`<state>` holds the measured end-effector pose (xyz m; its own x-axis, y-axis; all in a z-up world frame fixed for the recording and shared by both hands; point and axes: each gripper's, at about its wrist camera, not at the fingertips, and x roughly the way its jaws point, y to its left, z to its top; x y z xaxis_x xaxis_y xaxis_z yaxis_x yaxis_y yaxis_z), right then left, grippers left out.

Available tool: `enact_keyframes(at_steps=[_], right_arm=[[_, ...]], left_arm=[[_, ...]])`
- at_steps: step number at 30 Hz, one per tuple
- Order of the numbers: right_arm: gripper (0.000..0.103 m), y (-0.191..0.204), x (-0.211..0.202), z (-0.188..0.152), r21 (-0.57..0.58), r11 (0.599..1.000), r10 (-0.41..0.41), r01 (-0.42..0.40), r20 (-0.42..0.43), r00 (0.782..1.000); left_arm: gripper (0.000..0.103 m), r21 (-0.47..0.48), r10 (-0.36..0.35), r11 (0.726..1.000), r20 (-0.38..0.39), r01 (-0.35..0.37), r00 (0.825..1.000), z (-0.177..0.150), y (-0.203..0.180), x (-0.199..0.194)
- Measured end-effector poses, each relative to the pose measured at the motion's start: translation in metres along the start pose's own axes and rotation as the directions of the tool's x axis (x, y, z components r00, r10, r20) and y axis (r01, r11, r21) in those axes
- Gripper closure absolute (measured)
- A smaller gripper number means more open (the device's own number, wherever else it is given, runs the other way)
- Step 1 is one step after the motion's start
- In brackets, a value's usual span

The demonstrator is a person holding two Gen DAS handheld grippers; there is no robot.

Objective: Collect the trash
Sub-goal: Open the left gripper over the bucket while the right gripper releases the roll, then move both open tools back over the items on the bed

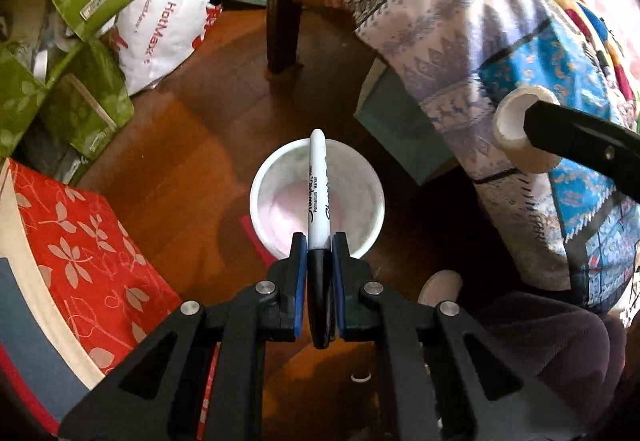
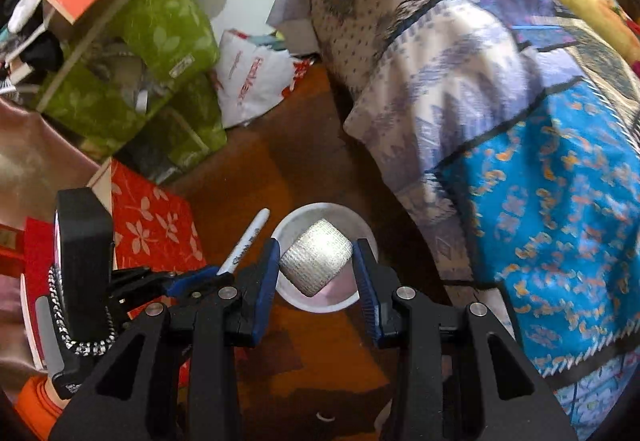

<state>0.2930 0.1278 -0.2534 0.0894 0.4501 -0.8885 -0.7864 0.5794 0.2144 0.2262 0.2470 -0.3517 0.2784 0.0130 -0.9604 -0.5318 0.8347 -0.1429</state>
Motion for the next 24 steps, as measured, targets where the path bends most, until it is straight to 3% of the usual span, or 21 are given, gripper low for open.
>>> enact_keyframes(at_steps=[4, 8, 11, 18, 24], right_arm=[[0.067, 0.005, 0.006, 0.007, -0.015, 0.999, 0.033, -0.033, -0.006, 0.999], [0.067, 0.001, 0.007, 0.009, -0.013, 1.000, 0.013, -0.013, -0.005, 1.000], [0.062, -0.003, 0.008, 0.006, 0.007, 1.000, 0.024, -0.024, -0.014, 1.000], [0.062, -0.009, 0.002, 0.003, 0.020, 0.999, 0.027, -0.026, -0.023, 0.999], [0.062, -0.009, -0.025, -0.004, 0.020, 1.000, 0.024, -0.025, 0.020, 1.000]], left_arm=[[0.092, -0.012, -0.042, 0.999, 0.032, 0.042, 0.999, 0.015, 0.001, 0.000], [0.087, 0.005, 0.040, 0.999, 0.034, -0.041, 0.999, 0.025, -0.004, -0.001], [0.082, 0.008, 0.043, 0.999, 0.035, -0.043, 0.998, 0.024, -0.004, -0.003], [0.082, 0.016, 0.045, 0.999, 0.057, -0.046, 0.997, 0.016, -0.006, -0.021], [0.082, 0.016, 0.067, 0.998, 0.108, -0.069, 0.992, 0.009, -0.010, -0.051]])
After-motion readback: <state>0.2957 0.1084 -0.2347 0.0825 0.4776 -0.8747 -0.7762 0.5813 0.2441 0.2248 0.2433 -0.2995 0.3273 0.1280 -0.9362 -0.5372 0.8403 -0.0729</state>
